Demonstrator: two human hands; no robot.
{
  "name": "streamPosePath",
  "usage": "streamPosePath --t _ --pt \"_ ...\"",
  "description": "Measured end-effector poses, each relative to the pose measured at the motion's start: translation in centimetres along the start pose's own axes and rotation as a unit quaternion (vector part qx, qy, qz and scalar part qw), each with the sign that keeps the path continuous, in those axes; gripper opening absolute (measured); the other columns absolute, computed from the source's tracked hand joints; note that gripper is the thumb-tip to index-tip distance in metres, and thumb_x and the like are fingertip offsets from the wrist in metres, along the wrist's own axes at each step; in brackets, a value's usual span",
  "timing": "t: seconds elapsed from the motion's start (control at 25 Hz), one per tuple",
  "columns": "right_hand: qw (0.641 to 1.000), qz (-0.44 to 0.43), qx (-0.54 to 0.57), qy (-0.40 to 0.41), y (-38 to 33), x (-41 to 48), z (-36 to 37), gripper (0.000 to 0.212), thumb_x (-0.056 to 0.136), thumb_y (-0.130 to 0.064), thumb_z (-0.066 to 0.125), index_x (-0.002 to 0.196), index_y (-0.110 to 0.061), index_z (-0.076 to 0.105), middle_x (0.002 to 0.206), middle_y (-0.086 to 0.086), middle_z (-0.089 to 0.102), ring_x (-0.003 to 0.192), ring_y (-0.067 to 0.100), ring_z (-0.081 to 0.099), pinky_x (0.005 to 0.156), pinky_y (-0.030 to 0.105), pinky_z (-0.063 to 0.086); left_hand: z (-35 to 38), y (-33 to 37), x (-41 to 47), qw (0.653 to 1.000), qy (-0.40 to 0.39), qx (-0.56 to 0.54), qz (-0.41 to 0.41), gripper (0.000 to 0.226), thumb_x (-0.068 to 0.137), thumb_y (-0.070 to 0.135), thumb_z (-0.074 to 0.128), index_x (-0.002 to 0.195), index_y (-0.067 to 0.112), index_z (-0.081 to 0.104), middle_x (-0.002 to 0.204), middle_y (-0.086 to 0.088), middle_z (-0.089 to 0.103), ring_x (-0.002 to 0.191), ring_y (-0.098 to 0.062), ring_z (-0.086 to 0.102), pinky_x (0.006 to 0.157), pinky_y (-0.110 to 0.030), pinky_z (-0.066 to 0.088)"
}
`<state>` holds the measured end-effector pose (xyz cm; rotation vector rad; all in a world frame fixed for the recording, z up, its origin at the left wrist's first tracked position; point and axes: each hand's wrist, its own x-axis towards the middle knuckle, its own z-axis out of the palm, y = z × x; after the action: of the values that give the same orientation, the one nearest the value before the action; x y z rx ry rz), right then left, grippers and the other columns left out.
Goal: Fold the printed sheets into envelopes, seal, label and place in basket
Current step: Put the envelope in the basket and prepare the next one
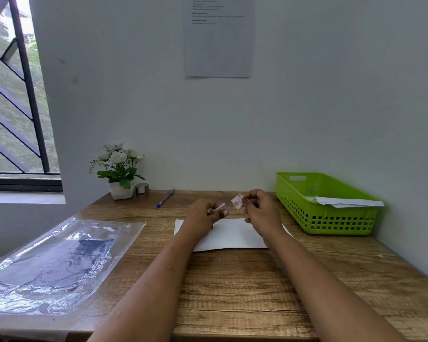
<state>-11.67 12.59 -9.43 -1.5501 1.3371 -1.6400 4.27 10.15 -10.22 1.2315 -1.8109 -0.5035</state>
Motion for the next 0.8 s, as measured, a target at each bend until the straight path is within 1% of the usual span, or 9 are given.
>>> streamPosePath --t 0.04,0.08,0.2,0.32,0.4,0.52,0.6,0.68,0.8 --pt "1.0 0.006 0.013 0.001 0.0 0.0 -0.1 0.015 0.091 -0.011 0.058 0.081 -0.021 0.058 0.075 -0.001 0.061 0.062 0.01 0.053 0.054 0.026 0.049 -0.1 -0.1 0.1 1.0 0.005 0.023 -0.004 0.021 0.083 0.03 0.069 0.08 0.009 0.064 0.093 -0.009 0.059 0.082 -0.021 0.054 0.071 -0.039 0.053" --pt "1.0 0.009 0.018 -0.001 -0.1 -0.1 -0.1 0.014 0.09 -0.012 0.061 0.08 -0.021 0.058 0.074 -0.001 0.061 0.062 0.009 0.054 0.054 0.025 0.048 -0.3 -0.2 0.3 0.999 0.01 0.052 -0.01 0.019 0.083 0.03 0.068 0.08 0.012 0.063 0.097 -0.008 0.058 0.085 -0.02 0.052 0.072 -0.036 0.049" --pt "1.0 0.01 0.011 -0.008 0.0 -0.1 0.1 0.013 0.088 -0.015 0.066 0.08 -0.024 0.058 0.081 0.002 0.063 0.069 0.009 0.056 0.05 0.021 0.046 -1.3 -1.0 0.7 0.992 0.041 0.119 -0.029 0.011 0.086 0.024 0.064 0.094 0.016 0.065 0.111 -0.005 0.054 0.091 -0.012 0.044 0.076 -0.024 0.033" --pt "1.0 0.008 0.015 -0.008 0.1 0.0 0.1 0.015 0.088 -0.014 0.065 0.08 -0.026 0.058 0.085 0.002 0.061 0.076 0.01 0.055 0.049 0.02 0.045 -2.3 -2.0 0.5 0.978 0.071 0.191 -0.046 0.024 0.091 0.014 0.056 0.114 0.012 0.062 0.122 -0.01 0.051 0.099 -0.016 0.05 0.08 -0.024 0.037" --pt "1.0 0.013 0.01 -0.017 0.3 0.0 0.1 0.018 0.088 -0.011 0.064 0.081 -0.027 0.059 0.083 -0.001 0.058 0.078 0.009 0.055 0.05 0.022 0.045 -3.0 -2.6 0.1 0.968 0.095 0.22 -0.074 0.028 0.092 0.01 0.051 0.12 0.012 0.058 0.126 -0.012 0.048 0.104 -0.022 0.054 0.082 -0.029 0.042" --pt "0.999 0.022 0.009 -0.03 0.5 0.0 0.1 0.02 0.088 -0.006 0.061 0.087 -0.026 0.06 0.084 -0.002 0.058 0.082 0.009 0.056 0.051 0.023 0.047 -3.9 -3.2 -0.6 0.951 0.126 0.247 -0.135 0.031 0.093 0.007 0.049 0.122 0.013 0.057 0.122 -0.012 0.046 0.103 -0.026 0.055 0.081 -0.032 0.044" --pt "0.999 0.029 0.019 -0.028 0.6 0.1 0.0 0.023 0.088 -0.003 0.061 0.091 -0.026 0.058 0.087 0.002 0.059 0.085 0.011 0.058 0.054 0.024 0.049 -4.5 -3.3 -0.9 0.939 0.137 0.258 -0.182 0.032 0.092 0.007 0.05 0.123 0.011 0.055 0.12 -0.012 0.042 0.105 -0.028 0.053 0.082 -0.034 0.046" --pt "0.998 0.043 0.035 -0.015 0.7 0.2 -0.2 0.028 0.086 0.001 0.062 0.097 -0.024 0.053 0.089 0.01 0.059 0.086 0.013 0.059 0.058 0.026 0.051 -4.8 -3.3 -1.0 0.923 0.148 0.269 -0.231 0.032 0.091 0.012 0.053 0.124 0.01 0.053 0.121 -0.011 0.04 0.105 -0.027 0.052 0.075 -0.034 0.045" --pt "0.998 0.058 0.019 0.013 1.0 0.4 -0.7 0.034 0.084 0.005 0.063 0.102 -0.022 0.05 0.084 0.009 0.062 0.082 0.016 0.06 0.064 0.033 0.053 -5.1 -3.4 -0.8 0.916 0.149 0.271 -0.257 0.031 0.091 0.015 0.054 0.121 0.009 0.051 0.118 -0.013 0.049 0.104 -0.028 0.054 0.069 -0.034 0.041"
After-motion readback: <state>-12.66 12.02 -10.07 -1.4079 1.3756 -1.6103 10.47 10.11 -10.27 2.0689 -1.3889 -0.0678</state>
